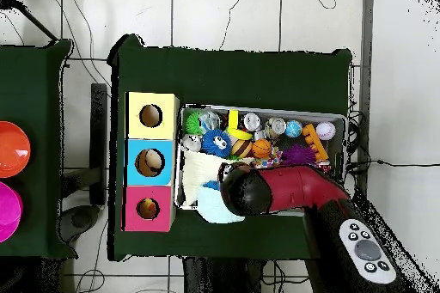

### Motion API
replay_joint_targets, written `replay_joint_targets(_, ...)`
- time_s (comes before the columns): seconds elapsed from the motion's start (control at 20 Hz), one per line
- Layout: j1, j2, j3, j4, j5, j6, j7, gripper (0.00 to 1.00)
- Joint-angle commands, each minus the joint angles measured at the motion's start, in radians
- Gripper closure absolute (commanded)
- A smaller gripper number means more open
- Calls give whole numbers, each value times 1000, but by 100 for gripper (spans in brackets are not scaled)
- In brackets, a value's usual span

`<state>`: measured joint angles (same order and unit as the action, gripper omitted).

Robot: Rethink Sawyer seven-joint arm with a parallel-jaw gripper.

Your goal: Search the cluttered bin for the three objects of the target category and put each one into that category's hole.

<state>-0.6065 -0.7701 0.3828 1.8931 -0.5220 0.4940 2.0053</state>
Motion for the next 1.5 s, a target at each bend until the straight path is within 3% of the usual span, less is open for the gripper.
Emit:
replay_joint_targets(0.05,-125,-81,149,67,-109,15,-288,0)
replay_joint_targets(0.25,-150,-96,178,87,-134,39,-333,0)
replay_joint_targets(0.35,-157,-104,185,104,-142,36,-309,0)
replay_joint_targets(0.55,-187,-71,218,133,-118,29,-251,0)
replay_joint_targets(0.8,-233,-31,258,132,-130,25,-255,0)
replay_joint_targets(1.05,-257,-4,273,90,-165,35,-269,0)
replay_joint_targets(1.5,-347,96,334,-22,-186,156,-405,0)
